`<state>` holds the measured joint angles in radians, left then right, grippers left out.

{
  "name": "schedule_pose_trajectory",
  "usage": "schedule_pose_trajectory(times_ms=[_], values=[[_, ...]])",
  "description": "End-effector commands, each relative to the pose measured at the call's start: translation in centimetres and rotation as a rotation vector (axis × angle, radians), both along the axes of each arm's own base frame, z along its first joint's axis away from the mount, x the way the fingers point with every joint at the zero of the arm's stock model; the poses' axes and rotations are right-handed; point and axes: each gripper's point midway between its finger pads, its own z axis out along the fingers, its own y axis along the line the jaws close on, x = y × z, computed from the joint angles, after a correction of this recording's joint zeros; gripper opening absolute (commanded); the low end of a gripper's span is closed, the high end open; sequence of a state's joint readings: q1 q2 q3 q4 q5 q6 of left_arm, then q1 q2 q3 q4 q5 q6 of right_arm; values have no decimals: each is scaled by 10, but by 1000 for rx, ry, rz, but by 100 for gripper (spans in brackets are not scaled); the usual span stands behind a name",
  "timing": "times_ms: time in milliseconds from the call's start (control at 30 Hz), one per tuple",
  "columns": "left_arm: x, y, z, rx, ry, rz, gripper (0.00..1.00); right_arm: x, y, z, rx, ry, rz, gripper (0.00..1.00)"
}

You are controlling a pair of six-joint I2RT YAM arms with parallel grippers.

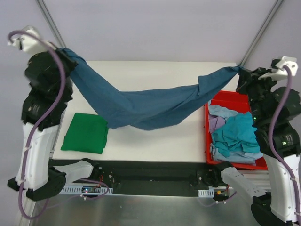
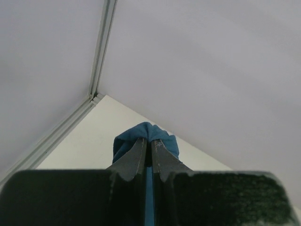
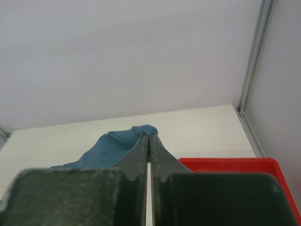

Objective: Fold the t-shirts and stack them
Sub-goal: Flatten out the tshirt

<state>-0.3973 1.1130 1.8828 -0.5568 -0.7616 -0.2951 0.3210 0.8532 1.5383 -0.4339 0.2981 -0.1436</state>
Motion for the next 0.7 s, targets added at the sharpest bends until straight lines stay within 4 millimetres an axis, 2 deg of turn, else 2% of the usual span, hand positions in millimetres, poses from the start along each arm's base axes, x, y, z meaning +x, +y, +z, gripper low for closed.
schedule_pose_trajectory(times_ms=[0, 133, 167, 233, 267, 333, 400, 433, 533, 600, 667], values=[[92, -39, -81, 105, 246, -41, 0, 37, -18, -65, -81, 177, -159, 0], [165, -74, -186, 54, 489, -187, 0, 78, -32, -156, -113, 414, -273, 0], [183, -89, -213, 34, 556, -265, 0, 87, -36, -175, -104, 462, -282, 0], [214, -107, -272, 23, 698, -341, 0, 106, -31, -211, -81, 557, -239, 1], [224, -116, -296, 30, 762, -385, 6, 113, -25, -228, -80, 604, -203, 0], [240, -131, -314, 26, 826, -450, 41, 121, -19, -242, -79, 642, -175, 0], [240, -141, -327, 11, 891, -498, 67, 124, -18, -248, -81, 658, -166, 1], [238, -144, -332, 3, 912, -514, 74, 123, -18, -250, -87, 664, -165, 0], [217, -145, -336, -37, 943, -530, 83, 120, -18, -257, -90, 677, -162, 0], [187, -147, -344, -95, 990, -554, 85, 118, -14, -263, -84, 689, -137, 0], [153, -158, -356, -171, 1047, -622, 86, 116, -11, -270, -82, 704, -119, 0]])
